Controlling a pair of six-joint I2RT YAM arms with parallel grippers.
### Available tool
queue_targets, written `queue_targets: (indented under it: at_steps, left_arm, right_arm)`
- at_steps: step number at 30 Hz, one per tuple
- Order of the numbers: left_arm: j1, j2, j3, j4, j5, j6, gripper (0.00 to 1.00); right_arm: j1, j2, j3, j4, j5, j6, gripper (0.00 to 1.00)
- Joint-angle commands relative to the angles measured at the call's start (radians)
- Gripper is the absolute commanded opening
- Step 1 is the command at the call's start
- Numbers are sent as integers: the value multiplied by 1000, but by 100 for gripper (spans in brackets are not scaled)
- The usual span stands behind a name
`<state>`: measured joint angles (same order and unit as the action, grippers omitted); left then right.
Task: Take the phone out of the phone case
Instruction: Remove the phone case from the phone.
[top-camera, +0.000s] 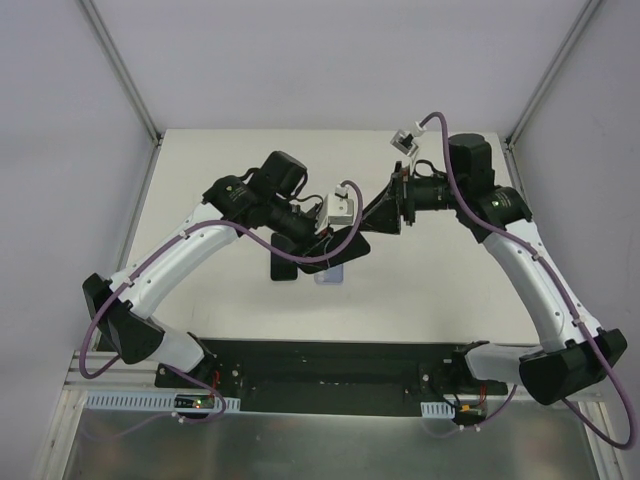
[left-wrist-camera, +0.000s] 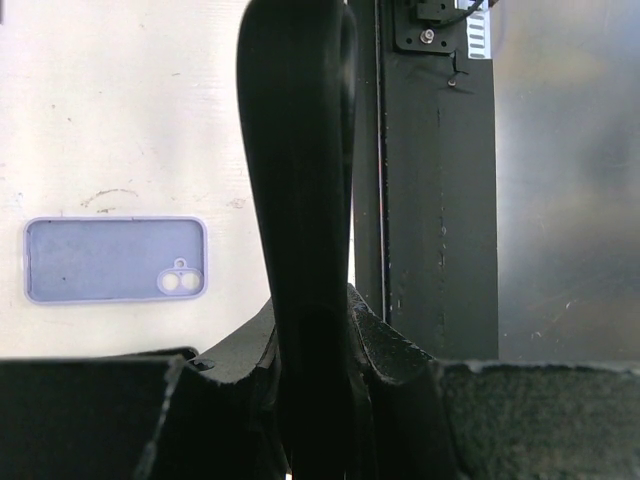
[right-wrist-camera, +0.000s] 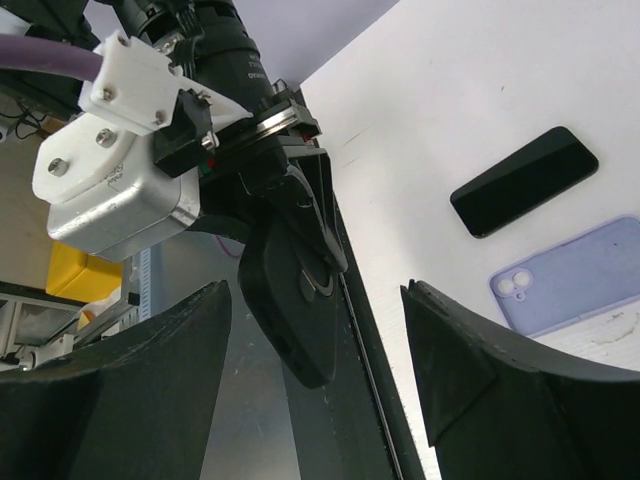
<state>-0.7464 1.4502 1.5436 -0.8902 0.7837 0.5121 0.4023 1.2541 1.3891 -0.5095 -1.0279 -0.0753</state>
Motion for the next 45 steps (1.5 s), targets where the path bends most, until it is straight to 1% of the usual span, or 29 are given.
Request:
queue_targets:
  at_steps: [1, 7, 12, 14, 15, 18, 19, 21, 23, 28, 32, 33, 41, 45]
  left_arm:
    - [-1, -22, 29, 59, 57, -46, 0]
    - [-1, -7, 35, 65, 63, -61, 0]
    - [1, 1, 41, 68, 68, -69, 0]
    - [-1, 1, 41, 68, 69, -69, 0]
    - [-1, -1, 42, 68, 71, -69, 0]
    - [-1, -7, 30, 68, 83, -58, 0]
    - [-2, -11, 24, 68, 78, -47, 0]
    - [-10, -25, 4, 68, 48, -9, 0]
    - [-19, -39, -20, 68, 9, 22, 0]
    - [-47, -53, -28, 66, -55, 55, 0]
    - [-71, -57, -11, 66, -98, 74, 0]
    - [-76, -57, -7, 66, -107, 74, 0]
    - [-106, -48, 19, 48, -159, 98, 0]
    - [-120, -42, 49, 36, -172, 101, 0]
  right_arm:
    - [23, 1, 1, 68, -58, 9, 75]
    - [46, 10, -7, 71, -64, 9, 73]
    - [55, 16, -21, 86, -69, 23, 65]
    - [58, 25, -27, 100, -70, 35, 58]
    - [58, 30, -28, 109, -75, 42, 52]
    - [56, 42, -44, 153, -98, 74, 31]
    - [56, 48, -47, 170, -107, 119, 25]
    - [46, 65, -58, 241, -133, 187, 9]
    - [35, 82, -76, 307, -143, 262, 1]
    - [20, 120, -117, 384, -118, 374, 0]
    - [-35, 172, -148, 488, -92, 521, 0]
    - [-48, 186, -151, 496, -84, 535, 0]
    - [-59, 240, -145, 468, -31, 557, 0]
    - [-60, 254, -139, 437, -5, 539, 0]
